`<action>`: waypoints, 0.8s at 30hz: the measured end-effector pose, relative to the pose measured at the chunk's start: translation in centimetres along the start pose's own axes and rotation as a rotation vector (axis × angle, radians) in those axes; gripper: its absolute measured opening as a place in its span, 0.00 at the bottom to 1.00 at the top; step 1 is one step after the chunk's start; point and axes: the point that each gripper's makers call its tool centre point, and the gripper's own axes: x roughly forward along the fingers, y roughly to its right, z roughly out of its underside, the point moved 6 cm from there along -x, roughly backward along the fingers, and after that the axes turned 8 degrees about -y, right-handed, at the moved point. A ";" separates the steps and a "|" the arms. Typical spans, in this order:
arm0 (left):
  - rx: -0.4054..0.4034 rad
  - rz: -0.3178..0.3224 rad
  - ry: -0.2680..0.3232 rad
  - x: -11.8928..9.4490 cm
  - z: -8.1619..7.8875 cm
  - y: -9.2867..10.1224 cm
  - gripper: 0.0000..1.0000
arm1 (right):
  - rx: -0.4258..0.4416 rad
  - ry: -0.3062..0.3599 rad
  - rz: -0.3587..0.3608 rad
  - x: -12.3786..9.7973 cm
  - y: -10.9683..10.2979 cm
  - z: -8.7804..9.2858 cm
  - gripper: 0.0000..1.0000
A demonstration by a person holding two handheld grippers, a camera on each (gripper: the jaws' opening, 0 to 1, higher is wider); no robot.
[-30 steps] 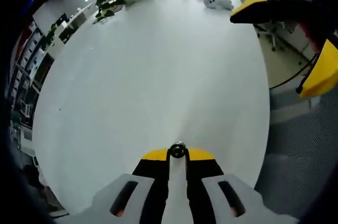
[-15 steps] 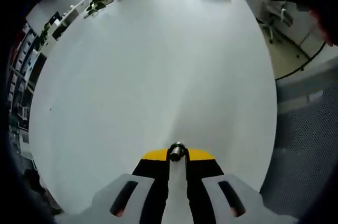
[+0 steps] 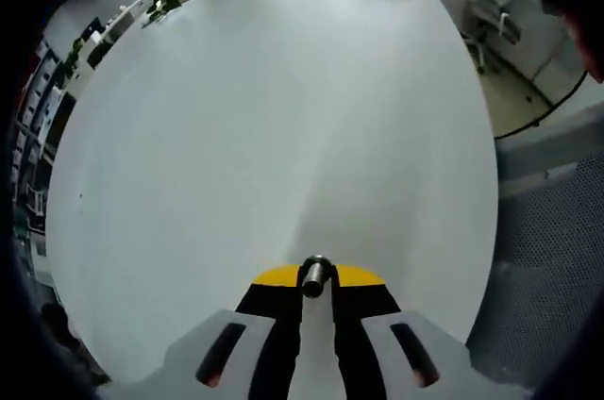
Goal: Place the washer onto the threaded stud by aligning its center hole with the stud, sliding it down to the base, and recovering from edge contact or off-axis alignment until the washer reaches the visible bottom stop.
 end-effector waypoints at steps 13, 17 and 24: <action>-0.081 -0.097 0.096 -2.5 0.5 -1.4 0.27 | -0.012 -0.025 0.013 0.2 0.0 0.3 0.55; -0.117 -0.108 0.152 -3.9 1.2 -1.3 0.27 | 0.000 -0.024 0.008 0.2 0.1 0.3 0.55; -0.104 -0.118 0.213 -5.9 3.4 -0.2 0.28 | -0.053 -0.035 -0.006 0.4 -0.7 0.3 0.55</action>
